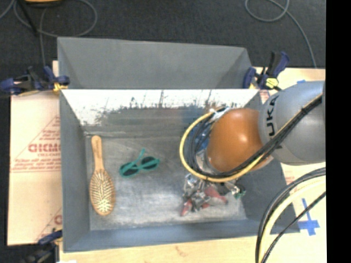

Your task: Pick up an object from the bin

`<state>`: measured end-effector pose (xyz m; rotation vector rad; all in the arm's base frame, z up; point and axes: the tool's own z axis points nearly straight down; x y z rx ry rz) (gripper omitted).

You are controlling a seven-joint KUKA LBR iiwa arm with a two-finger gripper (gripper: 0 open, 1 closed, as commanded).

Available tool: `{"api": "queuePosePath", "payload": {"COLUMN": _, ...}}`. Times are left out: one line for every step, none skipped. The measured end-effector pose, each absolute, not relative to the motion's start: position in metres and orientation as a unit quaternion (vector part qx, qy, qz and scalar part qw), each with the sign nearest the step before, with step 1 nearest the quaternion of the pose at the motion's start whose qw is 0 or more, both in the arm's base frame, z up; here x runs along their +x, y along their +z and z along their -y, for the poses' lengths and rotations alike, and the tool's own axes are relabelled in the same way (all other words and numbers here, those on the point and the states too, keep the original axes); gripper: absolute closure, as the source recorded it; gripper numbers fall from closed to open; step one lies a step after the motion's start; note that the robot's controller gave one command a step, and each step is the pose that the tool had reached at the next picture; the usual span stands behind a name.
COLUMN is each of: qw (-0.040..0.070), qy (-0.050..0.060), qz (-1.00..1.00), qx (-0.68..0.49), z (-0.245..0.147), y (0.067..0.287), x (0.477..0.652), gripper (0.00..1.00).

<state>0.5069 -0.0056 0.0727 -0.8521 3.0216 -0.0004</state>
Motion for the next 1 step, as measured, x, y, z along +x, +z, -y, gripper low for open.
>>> {"api": "queuePosePath", "payload": {"qw": 0.004, "qy": -0.001, "qz": -0.966, "qx": -0.258, "z": 0.0053, "y": 0.2339, "x": 0.5056, "gripper": 1.0}}
